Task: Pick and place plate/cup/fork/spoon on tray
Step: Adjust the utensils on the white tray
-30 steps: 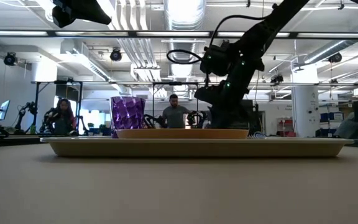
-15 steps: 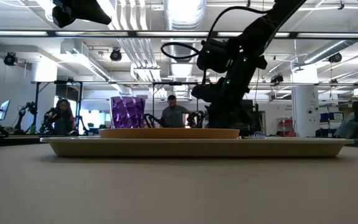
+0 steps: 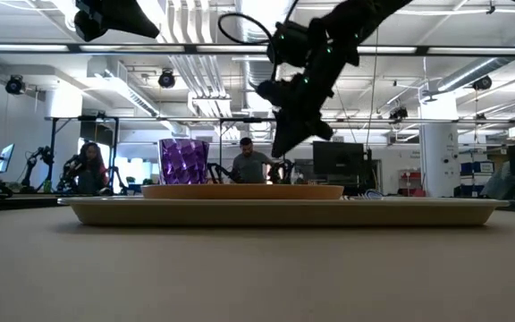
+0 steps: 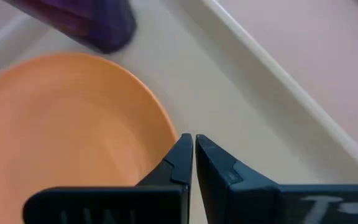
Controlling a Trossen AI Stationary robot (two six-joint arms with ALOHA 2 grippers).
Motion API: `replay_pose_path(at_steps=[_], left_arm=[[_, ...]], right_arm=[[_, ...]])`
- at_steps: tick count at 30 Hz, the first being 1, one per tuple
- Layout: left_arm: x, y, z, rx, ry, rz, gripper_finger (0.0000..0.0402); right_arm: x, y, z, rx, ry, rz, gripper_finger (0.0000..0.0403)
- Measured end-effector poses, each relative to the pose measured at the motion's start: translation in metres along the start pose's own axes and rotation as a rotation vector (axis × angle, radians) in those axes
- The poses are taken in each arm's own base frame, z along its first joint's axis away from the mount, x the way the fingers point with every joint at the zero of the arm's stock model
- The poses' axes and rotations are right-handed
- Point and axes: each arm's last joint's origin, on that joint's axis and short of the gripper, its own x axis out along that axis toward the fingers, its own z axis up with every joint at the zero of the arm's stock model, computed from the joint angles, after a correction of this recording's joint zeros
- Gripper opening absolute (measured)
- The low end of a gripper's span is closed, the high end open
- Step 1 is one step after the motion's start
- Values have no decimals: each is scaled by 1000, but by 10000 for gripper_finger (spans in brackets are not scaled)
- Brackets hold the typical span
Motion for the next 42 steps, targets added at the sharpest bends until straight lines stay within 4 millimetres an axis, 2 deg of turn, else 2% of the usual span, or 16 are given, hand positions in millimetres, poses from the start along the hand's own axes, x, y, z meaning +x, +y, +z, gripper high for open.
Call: replay_pose_path(at_steps=[6, 11, 15, 18, 24, 30, 35, 37, 42], left_arm=[[7, 3, -13, 17, 31, 30, 0], [8, 3, -15, 2, 31, 38, 0], [6, 3, -12, -6, 20, 33, 0], [5, 4, -11, -8, 18, 31, 0], [4, 5, -12, -10, 14, 32, 0], [3, 6, -11, -12, 8, 34, 0], [1, 7, -10, -19, 0, 30, 0], [0, 7, -10, -21, -2, 29, 0], [-1, 8, -9, -17, -6, 26, 0]], right_arm=[[-29, 6, 20, -58, 60, -24, 11], [-45, 4, 15, -51, 204, -91, 11], [-48, -2, -2, 18, 358, -197, 11], [-43, 3, -19, 47, 435, -249, 11], [-30, 25, -55, 152, 506, -310, 11], [-23, 56, -98, 157, 602, -319, 11], [-20, 71, -131, 155, 656, -361, 11], [-17, 74, -139, 189, 674, -338, 11], [-1, 85, -142, 214, 565, -196, 11]])
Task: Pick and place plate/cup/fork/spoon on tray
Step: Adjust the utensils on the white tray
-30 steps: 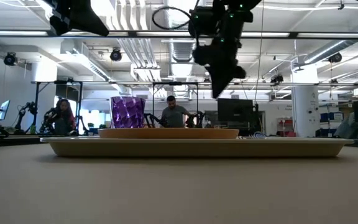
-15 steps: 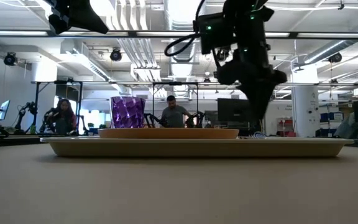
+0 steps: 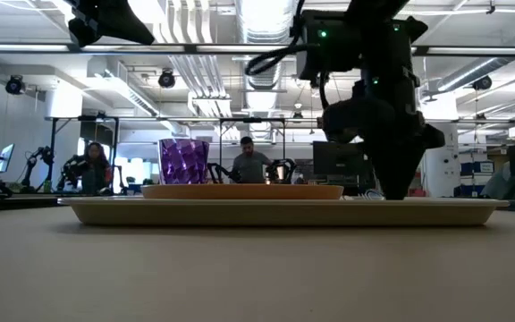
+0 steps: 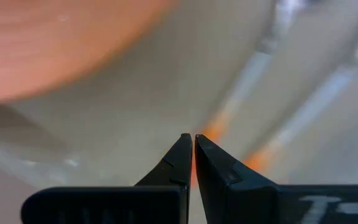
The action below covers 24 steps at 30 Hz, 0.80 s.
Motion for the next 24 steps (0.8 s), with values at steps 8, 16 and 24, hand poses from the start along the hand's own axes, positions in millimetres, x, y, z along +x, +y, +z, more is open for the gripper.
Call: replay_pose_path(at_steps=[8, 16, 24], left_arm=[[-1, 0, 0, -2, -2, -1, 0], [-1, 0, 0, -2, -1, -1, 0], [0, 0, 0, -2, -1, 0, 0]], right_arm=[[2, -7, -3, 12, -22, -58, 11], [4, -12, -6, 13, -28, -75, 11], [18, -18, -15, 45, -8, -100, 11]])
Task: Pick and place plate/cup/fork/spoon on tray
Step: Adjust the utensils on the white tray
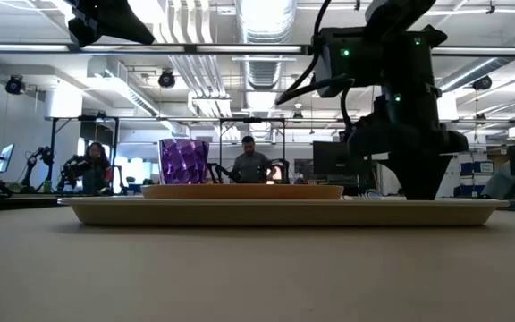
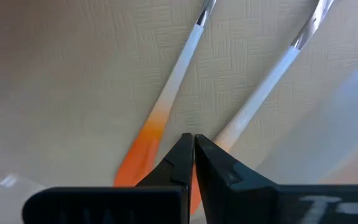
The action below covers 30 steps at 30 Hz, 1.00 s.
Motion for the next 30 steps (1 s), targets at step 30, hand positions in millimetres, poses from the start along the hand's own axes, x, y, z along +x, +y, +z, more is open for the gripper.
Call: replay_pose_path(at_steps=[30], left_arm=[[0, 1, 0, 18, -8, 13, 0]], right_arm=[[-5, 17, 6, 83, -82, 134, 11]])
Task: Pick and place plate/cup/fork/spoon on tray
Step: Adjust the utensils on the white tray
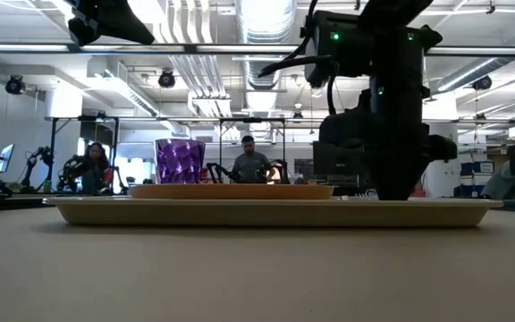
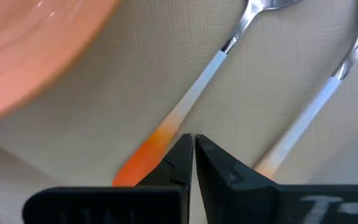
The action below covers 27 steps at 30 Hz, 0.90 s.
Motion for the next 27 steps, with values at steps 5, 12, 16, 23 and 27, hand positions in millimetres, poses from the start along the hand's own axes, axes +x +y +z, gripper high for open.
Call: replay_pose_path(at_steps=[5, 12, 16, 23, 27], left_arm=[[0, 0, 0, -1, -1, 0, 0], [0, 0, -1, 2, 2, 1, 0], [0, 0, -1, 2, 2, 2, 0], [0, 0, -1, 2, 2, 2, 0], [0, 0, -1, 2, 2, 2, 0]], right_arm=[[-4, -5, -1, -14, -11, -41, 11], [-28, -20, -8, 57, -39, -138, 11], [-31, -25, -11, 61, -42, -133, 11], [-22, -34, -15, 46, -19, -176, 11], [-18, -36, -18, 42, -13, -186, 11]])
